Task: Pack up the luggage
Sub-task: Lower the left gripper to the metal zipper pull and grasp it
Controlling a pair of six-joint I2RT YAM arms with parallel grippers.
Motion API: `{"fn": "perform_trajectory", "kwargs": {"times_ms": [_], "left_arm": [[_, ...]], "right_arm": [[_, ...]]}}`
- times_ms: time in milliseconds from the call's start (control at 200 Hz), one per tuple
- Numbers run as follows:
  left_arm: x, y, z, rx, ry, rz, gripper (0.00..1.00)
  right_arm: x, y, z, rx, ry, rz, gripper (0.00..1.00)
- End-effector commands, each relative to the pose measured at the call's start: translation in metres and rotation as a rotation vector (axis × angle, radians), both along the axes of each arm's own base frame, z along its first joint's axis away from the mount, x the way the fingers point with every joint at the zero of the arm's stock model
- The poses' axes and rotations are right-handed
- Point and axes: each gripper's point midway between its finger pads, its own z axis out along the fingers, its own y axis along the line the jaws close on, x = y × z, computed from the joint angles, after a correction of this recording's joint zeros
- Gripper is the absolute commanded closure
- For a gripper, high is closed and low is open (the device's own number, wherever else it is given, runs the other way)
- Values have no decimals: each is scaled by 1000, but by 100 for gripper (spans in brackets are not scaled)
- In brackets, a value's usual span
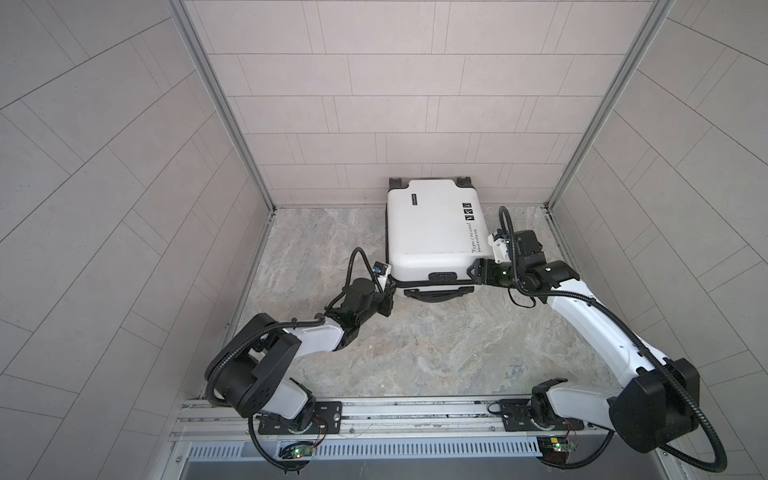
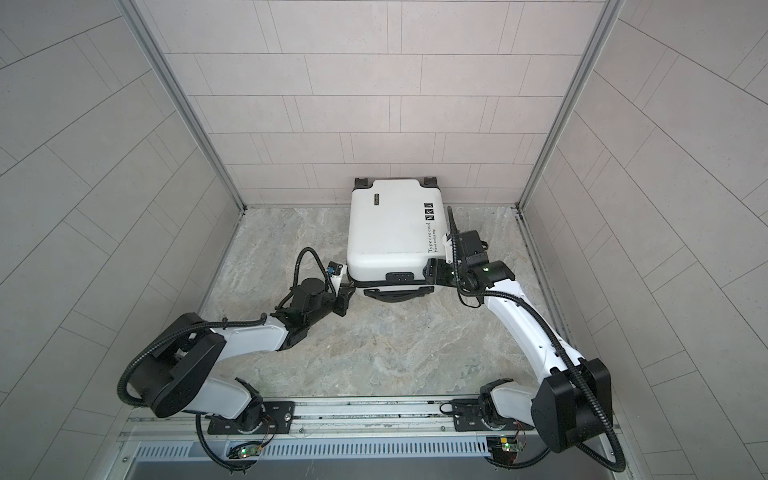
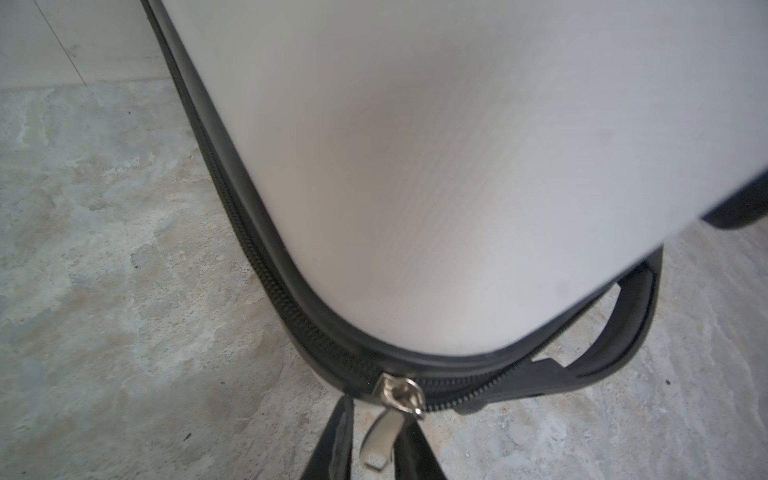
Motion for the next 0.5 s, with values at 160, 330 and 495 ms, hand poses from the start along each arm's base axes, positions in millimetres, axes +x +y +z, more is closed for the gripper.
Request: {"fn": "perform_trajectory", "kwargs": {"times_ms": [160, 330, 495], "left_arm": [[0, 1, 21, -25, -71, -2, 95], [-3, 1, 20, -26, -63, -11, 100], [-8, -1, 21, -32, -45, -34, 100]], "right_arm": [[-3, -1, 4, 14, -17, -6, 22], [-3, 0, 3, 17, -15, -4, 22], [-5, -1, -2, 11, -7, -4, 22]]}}
